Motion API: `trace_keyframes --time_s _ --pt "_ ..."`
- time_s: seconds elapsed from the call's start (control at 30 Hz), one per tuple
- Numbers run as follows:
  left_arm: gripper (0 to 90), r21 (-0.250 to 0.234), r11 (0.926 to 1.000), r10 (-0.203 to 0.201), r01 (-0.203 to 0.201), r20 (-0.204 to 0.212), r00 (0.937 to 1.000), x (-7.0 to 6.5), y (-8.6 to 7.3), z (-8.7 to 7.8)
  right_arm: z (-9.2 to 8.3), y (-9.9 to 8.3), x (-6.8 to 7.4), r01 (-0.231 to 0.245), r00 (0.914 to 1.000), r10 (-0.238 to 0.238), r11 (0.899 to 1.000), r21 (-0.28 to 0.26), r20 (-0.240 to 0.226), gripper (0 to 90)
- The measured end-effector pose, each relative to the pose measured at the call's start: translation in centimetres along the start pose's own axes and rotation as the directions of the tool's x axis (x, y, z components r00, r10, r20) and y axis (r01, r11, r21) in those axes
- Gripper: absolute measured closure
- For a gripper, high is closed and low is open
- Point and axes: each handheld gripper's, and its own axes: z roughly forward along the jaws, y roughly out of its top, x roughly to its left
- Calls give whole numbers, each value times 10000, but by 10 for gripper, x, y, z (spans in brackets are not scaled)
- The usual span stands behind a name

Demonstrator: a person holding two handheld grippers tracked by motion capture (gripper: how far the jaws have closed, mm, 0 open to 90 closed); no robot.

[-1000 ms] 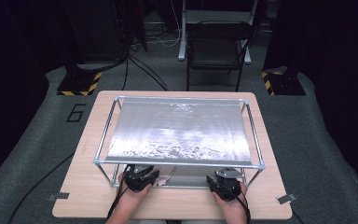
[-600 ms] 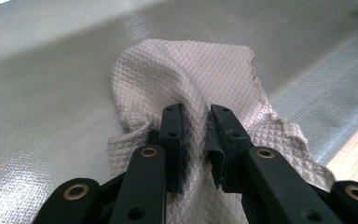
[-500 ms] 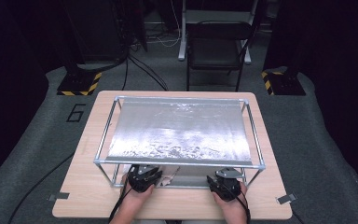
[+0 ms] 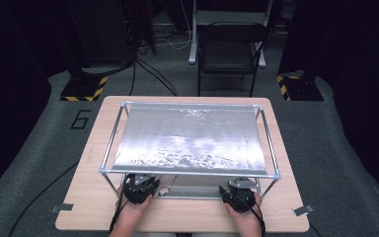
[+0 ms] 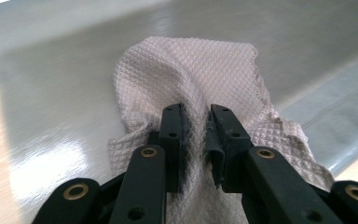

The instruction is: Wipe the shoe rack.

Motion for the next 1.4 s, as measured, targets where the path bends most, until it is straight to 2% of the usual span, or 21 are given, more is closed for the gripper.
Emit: trace_keyframes --time_s 0.03,0.07,0.1,0.17,0.2,0.23,0.4,0.43,0.47,0.5,0.57,0.7,0.73,0.8,0.83,0.87,1.0,1.07,1.13,1.17,1.4 --pt "756 13 9999 -103 104 -252 9996 1 -1 -1 0 0 0 -3 10000 3 10000 0 -1 579" --pt "756 347 9914 1271 -1263 -228 9916 13 2 -4 0 0 0 -4 10000 4 10000 1 5 580" --pt "755 224 9964 830 -821 -392 9958 12 0 -5 0 0 0 -4 10000 4 10000 3 1 580" --pt "755 256 9968 773 -760 -580 9953 15 -1 -7 0 0 0 -4 10000 4 10000 1 0 580" --pt "756 502 9764 2116 -2100 -272 9770 25 2 -9 0 0 0 13 10000 -13 10000 -4 1 579" --pt "755 96 9968 797 -792 -583 9951 18 -2 -8 0 0 0 -8 10000 8 10000 1 -1 580" --pt "755 191 9963 847 -835 -723 9938 22 -5 -12 0 0 0 -120 9999 120 9999 43 -19 580" --pt "755 -105 9986 504 -512 -651 9966 20 -6 -11 0 0 0 -117 9999 117 9999 30 10 580" --pt "755 51 9975 703 -701 -703 9950 21 -7 -12 0 0 0 -133 9999 133 9999 47 -27 580" --pt "755 189 9992 367 -358 -451 9983 18 -7 -13 0 0 0 -133 9999 133 9999 47 -27 580" --pt "755 41 9971 755 -754 -908 9930 21 -8 -14 0 0 0 -118 9999 118 9999 46 -28 581" --pt "754 347 9961 836 -810 -816 9932 24 -8 -17 0 -1 1 -260 9996 260 9997 49 -125 583" --pt "754 -144 9992 360 -373 -829 9959 21 -9 -13 0 -1 1 -273 9996 274 9996 51 -115 583" --pt "755 171 9970 767 -756 -783 9940 21 -8 -14 0 -1 -2 -127 9999 127 9999 47 21 582" --pt "755 132 9976 685 -677 -754 9948 19 -8 -13 -2 -2 4 -1103 9939 1105 9936 228 -64 583" --pt "755 170 9964 839 -828 -744 9937 18 -7 -13 -2 -2 -5 -223 9997 223 9997 63 116 583" --pt "755 263 9944 1037 -1020 -786 9915 10 -5 -10 -5 -4 -12 -455 9978 456 9990 -13 486 582" --pt "755 228 9933 1148 -1133 -820 9900 7 -3 -8 -5 -4 -11 -770 9968 769 9970 41 215 583" --pt "753 252 9947 1010 -993 -826 9914 6 -3 -8 -6 -4 -15 -312 9977 301 9994 174 600 582" --pt "752 38 9970 776 -775 -691 9946 4 -4 -7 -6 -3 -14 -394 9985 396 9992 -57 386 582" --pt "753 -93 9927 1202 -1202 -60 9927 -15 -3 -4 -5 -4 -14 -394 9984 395 9992 -26 416 585"
